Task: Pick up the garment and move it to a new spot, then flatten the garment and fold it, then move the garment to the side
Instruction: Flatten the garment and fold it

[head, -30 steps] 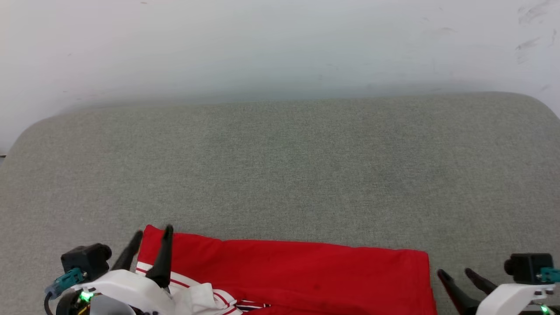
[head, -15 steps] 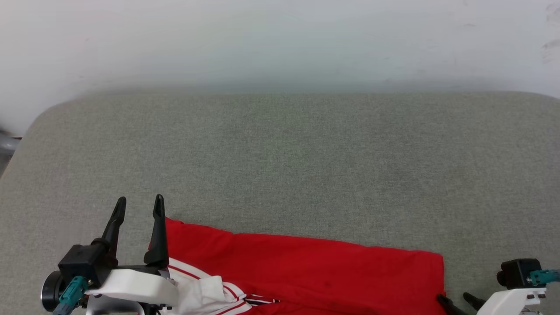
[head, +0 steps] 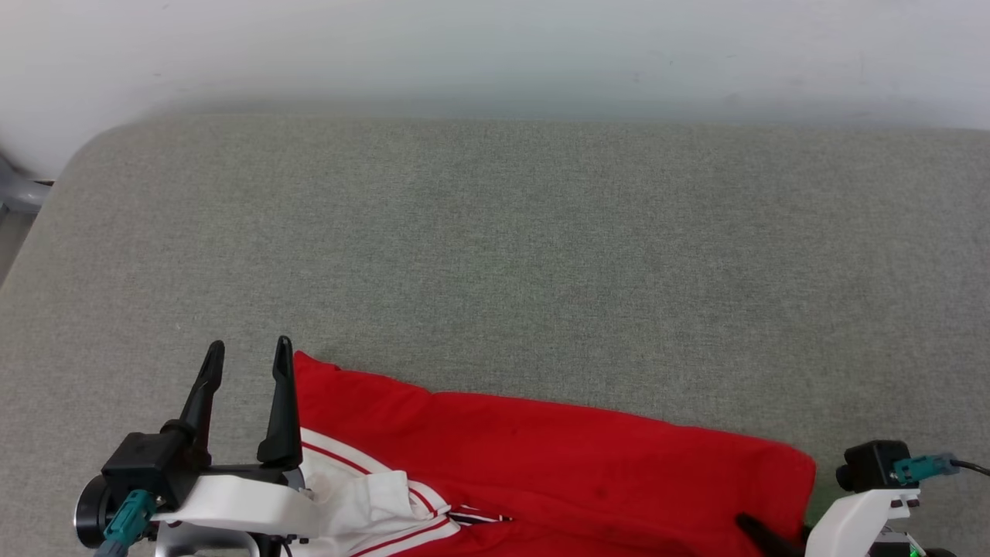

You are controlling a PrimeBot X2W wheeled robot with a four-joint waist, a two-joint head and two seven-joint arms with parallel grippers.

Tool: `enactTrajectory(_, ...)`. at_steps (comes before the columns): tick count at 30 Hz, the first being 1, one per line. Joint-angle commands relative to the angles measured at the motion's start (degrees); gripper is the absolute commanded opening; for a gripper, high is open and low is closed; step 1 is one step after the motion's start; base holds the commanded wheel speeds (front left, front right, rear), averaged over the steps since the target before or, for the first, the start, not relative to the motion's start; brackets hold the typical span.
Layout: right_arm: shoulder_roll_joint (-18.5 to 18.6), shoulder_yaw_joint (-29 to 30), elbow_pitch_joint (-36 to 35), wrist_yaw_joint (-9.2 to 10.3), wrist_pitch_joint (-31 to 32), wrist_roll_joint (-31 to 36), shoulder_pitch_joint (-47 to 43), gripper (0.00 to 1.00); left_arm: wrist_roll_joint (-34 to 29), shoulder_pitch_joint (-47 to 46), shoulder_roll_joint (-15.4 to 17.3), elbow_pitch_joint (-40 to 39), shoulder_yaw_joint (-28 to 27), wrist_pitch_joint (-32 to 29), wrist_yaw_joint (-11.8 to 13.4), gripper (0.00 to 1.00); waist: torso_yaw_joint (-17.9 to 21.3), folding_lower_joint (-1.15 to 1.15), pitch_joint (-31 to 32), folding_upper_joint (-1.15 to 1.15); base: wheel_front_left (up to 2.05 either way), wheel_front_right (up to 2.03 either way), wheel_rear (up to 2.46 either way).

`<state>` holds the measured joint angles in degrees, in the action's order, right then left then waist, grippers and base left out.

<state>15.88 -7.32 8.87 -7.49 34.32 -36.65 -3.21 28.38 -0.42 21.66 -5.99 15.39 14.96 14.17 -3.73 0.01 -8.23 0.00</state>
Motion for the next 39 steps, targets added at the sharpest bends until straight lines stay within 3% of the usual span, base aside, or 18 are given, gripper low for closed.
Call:
enactTrajectory(1,-1.1,-2.0,1.4,0.01,0.6,-0.8,-0.2,0.0,0.2,-0.2,-0.2,0.3,-0.2,0.1,0.0,1.0,0.1,-0.01,0.0,0.0,0.0,0.0,0.0)
enactTrajectory(14,3.9,-1.6,-4.9,0.02,-3.8,-0.8,2.9,0.0,-0.3,0.7,0.6,1.9,0.4,-0.4,-0.1,1.0,3.9,-0.01,3.1,0.0,0.0,0.0,0.0)
enactTrajectory(21,7.2,5.7,-4.4,0.02,0.1,-1.2,1.4,0.0,-0.2,1.0,0.6,1.8,0.9,-1.0,0.4,1.0,6.1,-0.01,4.1,0.0,0.0,0.0,0.0)
enactTrajectory(28,8.0,14.5,-4.2,0.02,4.8,-0.4,0.6,0.0,-0.3,0.9,0.4,1.7,1.4,-0.9,0.4,1.0,6.9,-0.01,4.1,0.0,0.0,0.0,0.0)
enactTrajectory(31,6.8,16.7,-4.8,0.02,7.5,-1.2,1.0,0.0,-0.2,1.0,0.2,1.9,1.2,-0.8,0.7,1.0,6.9,-0.01,4.3,0.0,0.0,0.0,0.0)
enactTrajectory(33,4.1,17.1,-5.1,0.01,10.8,-4.7,1.6,0.0,-0.4,1.0,0.2,2.1,1.1,-0.6,0.9,1.0,6.8,-0.01,4.5,0.0,0.0,0.0,0.0)
enactTrajectory(39,-5.8,18.1,-8.2,0.01,22.0,-22.7,3.4,0.0,-1.0,0.4,-0.1,2.3,1.4,-0.4,1.1,1.0,5.5,-0.01,5.3,0.0,0.0,0.0,0.0)
